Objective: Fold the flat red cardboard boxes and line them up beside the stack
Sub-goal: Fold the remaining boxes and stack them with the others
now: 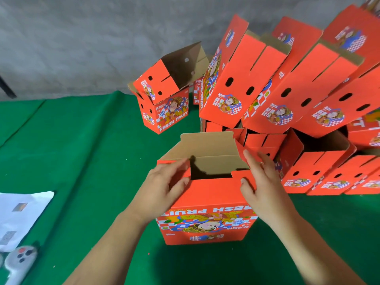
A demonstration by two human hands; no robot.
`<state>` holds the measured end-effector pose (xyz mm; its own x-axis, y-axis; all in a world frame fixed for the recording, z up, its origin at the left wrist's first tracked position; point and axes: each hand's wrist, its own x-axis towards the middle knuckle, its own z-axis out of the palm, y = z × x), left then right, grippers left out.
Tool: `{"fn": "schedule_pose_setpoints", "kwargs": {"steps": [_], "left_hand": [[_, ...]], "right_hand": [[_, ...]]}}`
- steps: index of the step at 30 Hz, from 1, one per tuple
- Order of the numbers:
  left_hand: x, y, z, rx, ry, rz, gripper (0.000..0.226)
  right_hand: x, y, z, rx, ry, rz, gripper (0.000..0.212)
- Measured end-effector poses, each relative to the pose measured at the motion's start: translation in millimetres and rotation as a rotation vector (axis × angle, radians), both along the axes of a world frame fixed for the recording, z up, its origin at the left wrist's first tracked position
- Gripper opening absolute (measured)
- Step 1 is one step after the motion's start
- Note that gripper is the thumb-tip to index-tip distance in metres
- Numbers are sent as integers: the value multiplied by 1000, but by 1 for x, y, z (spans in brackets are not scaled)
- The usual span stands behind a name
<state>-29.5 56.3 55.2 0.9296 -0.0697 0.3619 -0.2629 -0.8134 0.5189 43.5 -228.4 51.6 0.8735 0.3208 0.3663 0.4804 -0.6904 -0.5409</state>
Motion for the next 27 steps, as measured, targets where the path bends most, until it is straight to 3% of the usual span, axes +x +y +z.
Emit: {"fn": "schedule_pose_setpoints", "kwargs": {"steps": [2,4,6,8,11,14,16,17,19,21,23,25,27], "left_hand": [[10,2,6,11,42,40,32],[22,-1,8,51,63,157,29],[30,-11,7,16,64,324,36],[33,-18,3,66,17,421,57],[37,-13,1,51,18,293,83],[37,-5,0,-192,79,218,85],[36,2,-3,-267,78,195,61],[36,5,-3,-321,106,186,47],[36,7,-3,-478,165,183,49],[34,3,-4,-400,148,203,45],[35,-3,-7,-105,98,265,24],[35,-5,-8,73,138,310,37],[36,-3,-5,34,234,307,57]], "right_hand": [[0,6,5,-157,-77,-5,75],[-2,14,8,-188,-105,4,77],[-3,17,6,-212,-85,57,76],[-2,12,1,-296,-56,107,66],[6,4,2,-397,39,183,54],[17,0,8,-430,128,248,47],[25,3,19,-307,225,266,40],[29,8,25,-160,266,253,37],[39,20,36,281,378,43,39],[45,26,33,360,447,-170,39],[45,25,22,141,435,-96,56],[47,19,13,42,507,34,73],[52,17,8,6,553,103,84]]}}
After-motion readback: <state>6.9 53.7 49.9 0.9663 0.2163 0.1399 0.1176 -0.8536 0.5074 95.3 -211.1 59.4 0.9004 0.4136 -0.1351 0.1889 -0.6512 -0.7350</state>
